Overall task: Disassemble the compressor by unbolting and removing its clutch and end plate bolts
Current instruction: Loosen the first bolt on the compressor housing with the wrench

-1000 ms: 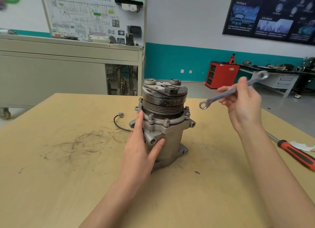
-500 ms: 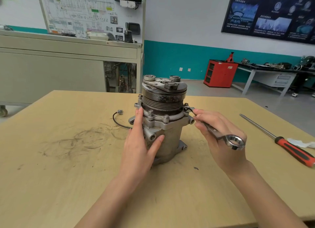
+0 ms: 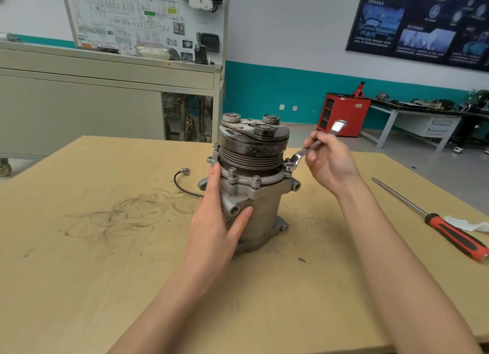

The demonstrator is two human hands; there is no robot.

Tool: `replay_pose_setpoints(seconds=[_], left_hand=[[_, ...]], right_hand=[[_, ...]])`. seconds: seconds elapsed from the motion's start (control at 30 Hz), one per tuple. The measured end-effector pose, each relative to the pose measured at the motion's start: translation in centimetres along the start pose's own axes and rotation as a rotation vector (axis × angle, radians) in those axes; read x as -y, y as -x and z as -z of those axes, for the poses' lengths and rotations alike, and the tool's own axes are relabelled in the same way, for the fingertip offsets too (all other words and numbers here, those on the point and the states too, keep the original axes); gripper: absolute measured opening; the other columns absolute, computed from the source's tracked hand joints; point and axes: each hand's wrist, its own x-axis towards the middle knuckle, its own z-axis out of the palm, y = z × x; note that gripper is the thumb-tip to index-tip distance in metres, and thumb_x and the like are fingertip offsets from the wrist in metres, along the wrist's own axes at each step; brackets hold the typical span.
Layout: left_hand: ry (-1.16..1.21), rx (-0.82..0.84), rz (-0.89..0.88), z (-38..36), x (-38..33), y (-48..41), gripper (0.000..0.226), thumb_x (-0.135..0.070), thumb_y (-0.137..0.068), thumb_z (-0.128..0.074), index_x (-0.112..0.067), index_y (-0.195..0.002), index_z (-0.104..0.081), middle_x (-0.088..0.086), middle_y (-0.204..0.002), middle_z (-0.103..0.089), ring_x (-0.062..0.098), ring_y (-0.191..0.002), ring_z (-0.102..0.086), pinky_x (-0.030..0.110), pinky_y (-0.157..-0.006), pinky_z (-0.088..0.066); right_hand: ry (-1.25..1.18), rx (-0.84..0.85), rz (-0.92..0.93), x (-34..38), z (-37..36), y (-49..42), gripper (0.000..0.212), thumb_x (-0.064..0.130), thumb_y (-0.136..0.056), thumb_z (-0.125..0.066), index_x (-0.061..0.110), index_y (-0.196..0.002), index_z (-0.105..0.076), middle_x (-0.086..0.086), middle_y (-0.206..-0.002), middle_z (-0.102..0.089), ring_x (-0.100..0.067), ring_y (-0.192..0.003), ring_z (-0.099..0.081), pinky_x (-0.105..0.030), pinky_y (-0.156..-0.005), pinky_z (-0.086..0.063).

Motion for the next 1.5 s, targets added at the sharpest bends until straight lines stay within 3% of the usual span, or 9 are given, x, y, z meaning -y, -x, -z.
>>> replay_pose_setpoints(seconds=[0.13, 0.27, 0.4, 0.5, 0.8, 0.93, 1.1, 1.27, 1.5], left_hand=[[0.0, 0.003, 0.01, 0.0, -0.1, 0.1, 0.089, -0.039, -0.088, -0.063, -0.067, -0.134, 0.008, -0.018, -0.156, -0.027, 0.004, -0.14, -0.032, 0.039, -0.114, -0.035], [0.004, 0.004, 0.019, 0.0, -0.1, 0.1, 0.087, -0.047, -0.084, -0.06, -0.07, -0.132, 0.009, -0.021, -0.154, -0.028, -0.008, -0.135, -0.026, 0.031, -0.113, -0.033], [0.003, 0.0, 0.011, 0.0, 0.0, 0.0, 0.09, -0.041, -0.086, -0.063, -0.068, -0.134, 0.008, -0.022, -0.155, -0.027, -0.003, -0.139, -0.028, 0.033, -0.114, -0.033], [0.003, 0.003, 0.005, 0.0, 0.0, 0.0, 0.089, -0.041, -0.087, -0.062, -0.068, -0.134, 0.009, -0.022, -0.155, -0.025, -0.003, -0.14, -0.027, 0.035, -0.115, -0.033], [-0.018, 0.012, -0.015, 0.1, -0.2, -0.1, 0.089, -0.034, -0.088, -0.064, -0.061, -0.136, 0.006, -0.018, -0.158, -0.023, 0.002, -0.141, -0.028, 0.042, -0.115, -0.031], [-0.026, 0.006, -0.023, 0.1, -0.3, -0.1, 0.088, -0.033, -0.088, -0.065, -0.058, -0.137, 0.004, -0.016, -0.158, -0.022, 0.003, -0.141, -0.028, 0.043, -0.115, -0.03], [-0.02, 0.013, -0.007, 0.2, -0.4, 0.0, 0.088, -0.039, -0.087, -0.063, -0.061, -0.136, 0.007, -0.017, -0.158, -0.022, 0.004, -0.141, -0.03, 0.043, -0.114, -0.032], [0.004, 0.015, 0.012, 0.2, -0.9, -0.1, 0.077, -0.059, -0.079, -0.048, -0.06, -0.136, 0.004, -0.018, -0.159, -0.02, 0.001, -0.142, -0.026, 0.043, -0.115, -0.03], [0.0, 0.04, 0.028, 0.2, -1.0, -0.1, 0.072, -0.063, -0.079, -0.04, -0.061, -0.133, 0.008, -0.03, -0.151, -0.011, -0.013, -0.136, -0.015, 0.043, -0.119, -0.023]], right_hand=[[-0.057, 0.114, -0.176, -1.0, -0.9, -2.2, 0.023, 0.011, -0.1, -0.028, 0.008, -0.085, -0.045, -0.001, -0.058, -0.058, -0.005, -0.031, -0.041, -0.012, -0.034, -0.036], [-0.068, 0.083, -0.128, -0.8, -1.4, -2.1, 0.025, 0.013, -0.101, -0.03, 0.009, -0.084, -0.047, 0.001, -0.055, -0.058, -0.004, -0.031, -0.042, -0.011, -0.032, -0.034], [0.05, -0.149, 0.198, 1.6, -1.5, 0.4, 0.03, 0.023, -0.102, -0.039, 0.008, -0.081, -0.055, -0.004, -0.061, -0.067, -0.01, -0.046, -0.059, -0.013, -0.045, -0.046], [0.33, -0.2, 0.444, 1.8, -1.9, 4.1, 0.034, 0.028, -0.102, -0.039, 0.007, -0.083, -0.059, -0.009, -0.073, -0.072, -0.021, -0.063, -0.07, -0.019, -0.055, -0.054], [0.825, -0.032, 1.009, -2.3, -2.3, 9.9, 0.019, 0.029, -0.098, -0.049, 0.014, -0.094, -0.061, 0.0, -0.095, -0.068, -0.017, -0.081, -0.072, -0.041, -0.066, -0.059], [0.847, 0.001, 1.007, -3.3, -2.1, 10.3, 0.018, 0.031, -0.099, -0.047, 0.02, -0.104, -0.06, 0.002, -0.101, -0.066, -0.024, -0.092, -0.069, -0.045, -0.077, -0.057], [0.794, 0.011, 0.973, -3.3, -1.9, 10.2, 0.018, 0.027, -0.1, -0.042, 0.015, -0.101, -0.056, 0.002, -0.1, -0.065, -0.011, -0.09, -0.07, -0.036, -0.076, -0.058], [0.912, 0.06, 1.004, -3.1, -1.8, 10.2, 0.018, 0.025, -0.1, -0.043, 0.016, -0.103, -0.058, -0.002, -0.102, -0.064, -0.021, -0.095, -0.068, -0.04, -0.079, -0.057], [0.486, -0.068, 0.777, -2.7, -1.0, 9.5, 0.021, 0.013, -0.1, -0.034, 0.01, -0.088, -0.051, -0.001, -0.088, -0.07, -0.023, -0.078, -0.072, -0.03, -0.071, -0.057]])
